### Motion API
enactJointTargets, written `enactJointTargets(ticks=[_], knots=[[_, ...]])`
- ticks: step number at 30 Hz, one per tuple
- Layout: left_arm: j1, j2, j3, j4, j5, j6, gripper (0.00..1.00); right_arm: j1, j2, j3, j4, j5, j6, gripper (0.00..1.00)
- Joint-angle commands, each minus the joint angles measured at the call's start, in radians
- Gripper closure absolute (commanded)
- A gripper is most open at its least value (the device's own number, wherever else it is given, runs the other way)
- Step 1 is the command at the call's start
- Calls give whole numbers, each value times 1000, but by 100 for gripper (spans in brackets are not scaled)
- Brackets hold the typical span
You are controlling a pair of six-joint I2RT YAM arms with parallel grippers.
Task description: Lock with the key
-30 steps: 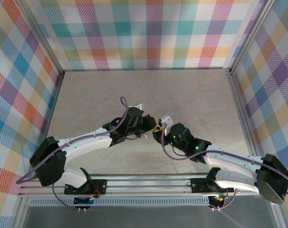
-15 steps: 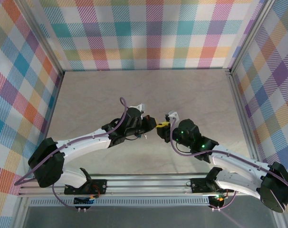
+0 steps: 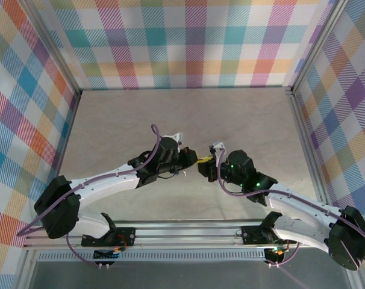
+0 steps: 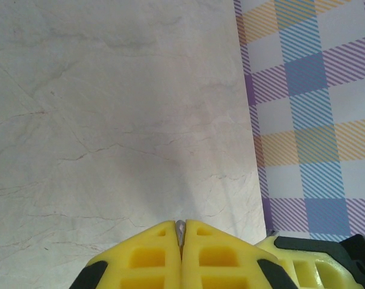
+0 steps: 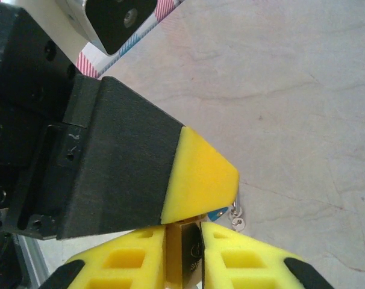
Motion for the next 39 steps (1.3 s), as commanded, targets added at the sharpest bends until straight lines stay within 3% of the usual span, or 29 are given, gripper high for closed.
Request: enactJointTargets(ticks=[1,13,31,39], knots=[[-18,-42,-15,62,18,16,100,-22,-6,-22,30,-85,35,82],[-18,-61,-11,59,20,24,100,-48,23,-29,49,-177,63,77],[-18,-100,-51,141,28,31,100,-49,-4,-47,75,-224,65,100],[-18,-141,-88,217,21,39,100,-56,-27,-52,69,-243,67,100]])
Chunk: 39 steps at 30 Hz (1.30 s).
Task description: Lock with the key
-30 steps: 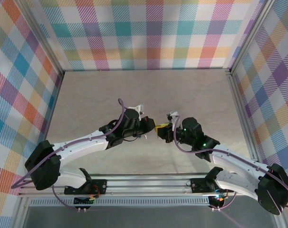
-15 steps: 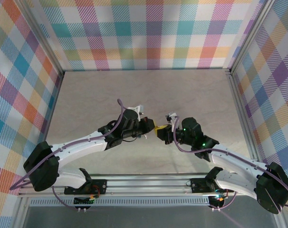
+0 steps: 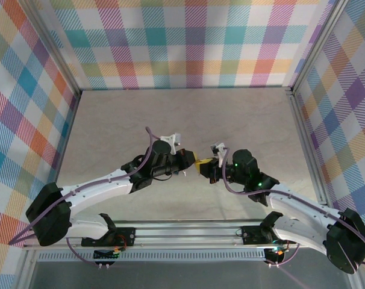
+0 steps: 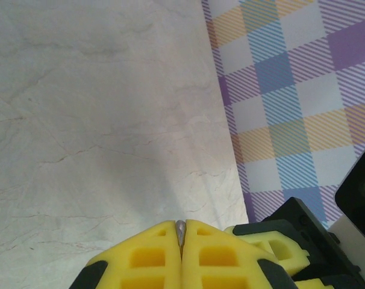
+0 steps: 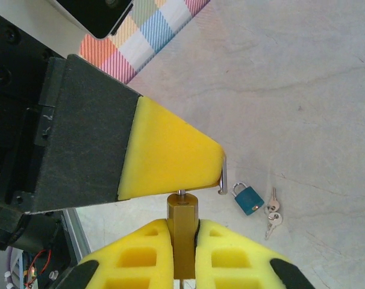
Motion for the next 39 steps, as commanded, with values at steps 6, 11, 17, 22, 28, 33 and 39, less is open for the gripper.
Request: enactJointTargets(ticks=[6,11,17,22,28,33,39], knots=[[-9,-124,-8,89,-27,79,69,0,-44,-19,-23,-69,-9,100],[13,-196,15,-21,-47,155,41,1,-58,-19,-39,-99,-28,100],[46,-186,77,-217,26,227,33,0,-77,-13,-59,-122,-46,100],[96,-154,68,-264,147,220,33,-1,-92,-12,-61,-136,-52,100],[131,-102,55,-180,333,169,37,1,-79,-5,-49,-189,-53,100],[134,-66,84,-169,449,161,45,1,-65,2,-60,-211,-61,100],[150,-53,122,-359,531,262,50,1,-65,0,-66,-214,-69,100]])
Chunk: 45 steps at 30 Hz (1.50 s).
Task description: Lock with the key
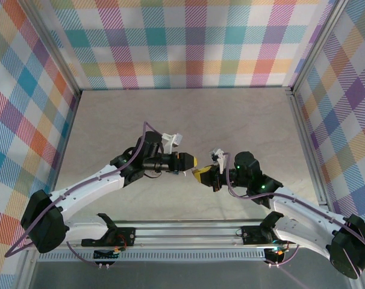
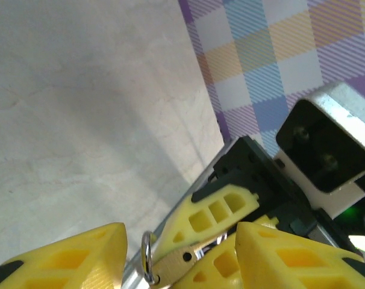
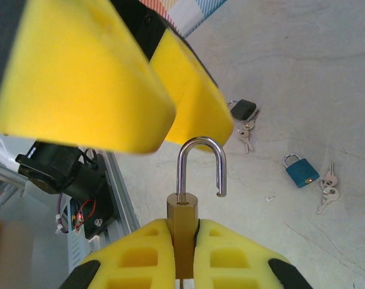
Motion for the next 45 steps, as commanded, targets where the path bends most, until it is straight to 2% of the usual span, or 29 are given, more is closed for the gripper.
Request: enactJointTargets(ticks=[1,5,8,17,29,35,37,41,45], knots=[[21,-1,48,-142,93,82,50,1,-8,12,13,-28,-31,100],[31,-1,72,-271,107,155,51,1,-10,11,17,-32,-29,100],[39,3,80,-296,112,177,51,1,-2,12,25,-47,-28,100],[50,10,76,-231,117,163,53,1,5,15,27,-72,-22,100],[60,1,36,-80,186,98,63,1,20,19,35,-107,-20,100],[65,0,31,-143,185,137,61,0,13,21,31,-109,-21,100],[65,4,31,-159,185,145,58,1,13,21,31,-111,-22,100],[65,13,25,-120,217,126,55,0,20,22,34,-115,-21,100],[65,12,19,-77,265,112,58,0,17,22,31,-116,-21,100]])
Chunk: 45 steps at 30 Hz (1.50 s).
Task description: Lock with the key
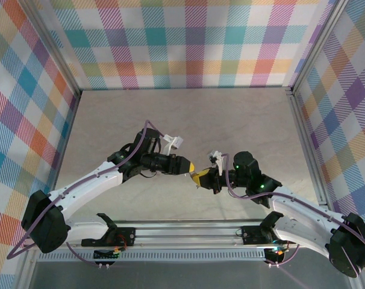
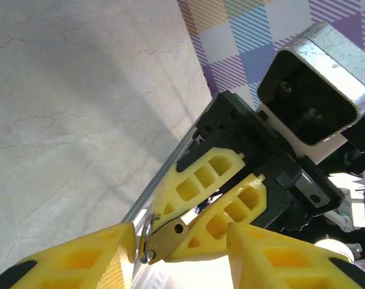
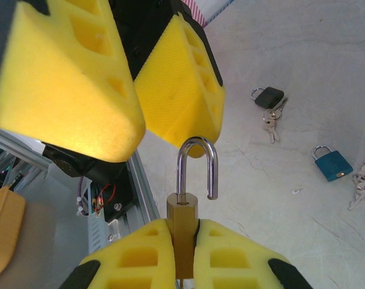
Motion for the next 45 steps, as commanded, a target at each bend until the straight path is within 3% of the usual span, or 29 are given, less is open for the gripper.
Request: enactJointTargets(ticks=[1,10,20,28,45], knots=[[10,2,-22,58,78,-17,59,0,-2,21,26,-27,-15,100],[10,-16,-60,114,139,-30,62,0,-6,22,23,-22,-18,100],[10,-47,-66,113,157,-2,85,0,-29,21,16,-49,-17,100],[9,-80,-103,211,215,-45,97,-1,-30,20,29,-77,-14,100],[-17,-204,-207,552,343,-195,100,-13,5,29,98,-209,35,100]])
